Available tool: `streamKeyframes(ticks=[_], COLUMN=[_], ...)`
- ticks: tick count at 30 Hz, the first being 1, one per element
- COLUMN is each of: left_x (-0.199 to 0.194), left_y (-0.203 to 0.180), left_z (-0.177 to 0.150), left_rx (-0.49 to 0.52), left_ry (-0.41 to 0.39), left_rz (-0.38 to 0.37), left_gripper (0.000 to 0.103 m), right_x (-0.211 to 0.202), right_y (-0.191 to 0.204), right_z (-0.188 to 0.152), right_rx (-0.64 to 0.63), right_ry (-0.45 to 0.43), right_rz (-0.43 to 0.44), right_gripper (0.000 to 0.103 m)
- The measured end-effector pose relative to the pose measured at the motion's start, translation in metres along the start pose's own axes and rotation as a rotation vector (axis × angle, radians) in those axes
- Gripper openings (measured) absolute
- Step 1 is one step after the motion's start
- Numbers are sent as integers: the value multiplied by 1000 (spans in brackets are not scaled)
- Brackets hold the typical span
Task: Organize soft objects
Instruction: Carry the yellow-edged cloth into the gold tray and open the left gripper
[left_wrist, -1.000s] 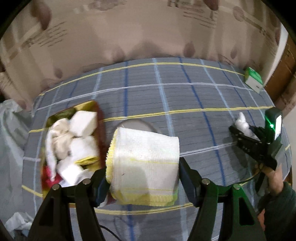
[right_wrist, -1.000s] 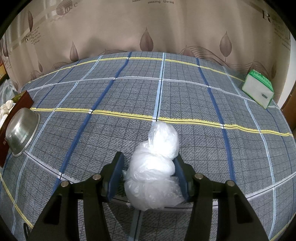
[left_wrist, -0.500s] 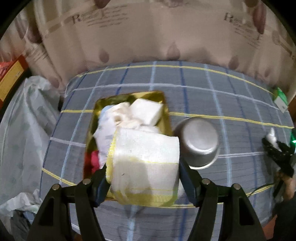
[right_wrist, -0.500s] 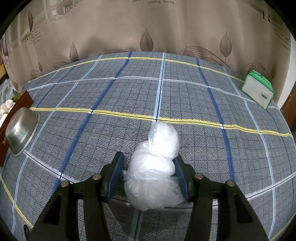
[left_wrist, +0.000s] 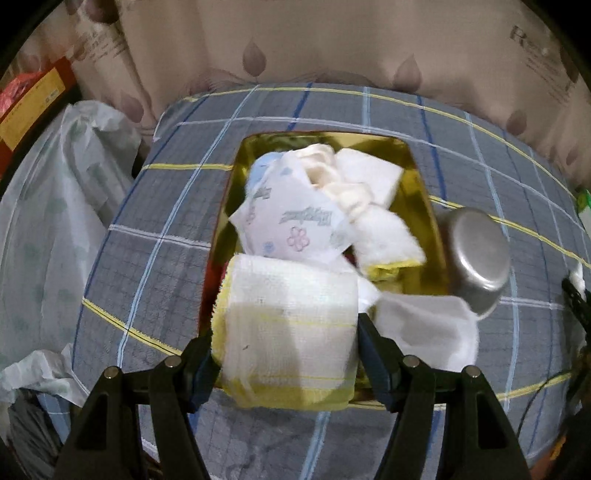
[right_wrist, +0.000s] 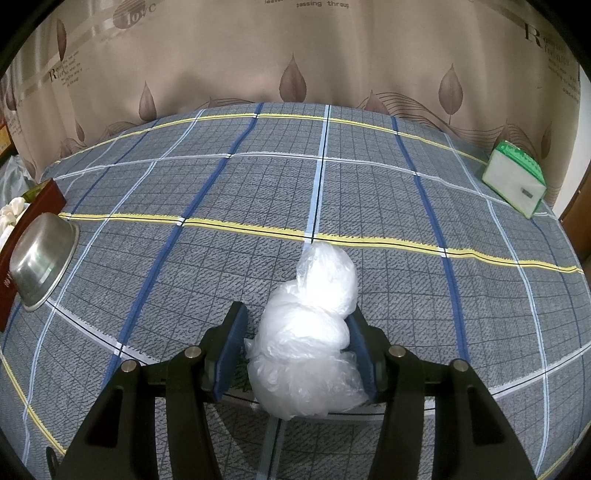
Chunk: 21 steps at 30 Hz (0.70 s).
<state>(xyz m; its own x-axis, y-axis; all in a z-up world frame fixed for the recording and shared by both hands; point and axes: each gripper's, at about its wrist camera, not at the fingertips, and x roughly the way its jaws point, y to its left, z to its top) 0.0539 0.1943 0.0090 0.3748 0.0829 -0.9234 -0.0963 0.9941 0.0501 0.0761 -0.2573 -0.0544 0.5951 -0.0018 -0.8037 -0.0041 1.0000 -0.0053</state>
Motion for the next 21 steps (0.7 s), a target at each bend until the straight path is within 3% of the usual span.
streamKeyframes(ticks=[14,21], left_x=[31,42], left_y=[25,20], left_z=[21,23], left_rx=[-43,-2], left_ry=[-17,-28], left_rz=[-9,15], left_gripper=[69,70], right_x=[0,0], right_y=[0,-1], right_z=[0,0], right_rx=[-7,-7], right_ry=[0,0], right_rz=[-10,-14], right_gripper=[51,52])
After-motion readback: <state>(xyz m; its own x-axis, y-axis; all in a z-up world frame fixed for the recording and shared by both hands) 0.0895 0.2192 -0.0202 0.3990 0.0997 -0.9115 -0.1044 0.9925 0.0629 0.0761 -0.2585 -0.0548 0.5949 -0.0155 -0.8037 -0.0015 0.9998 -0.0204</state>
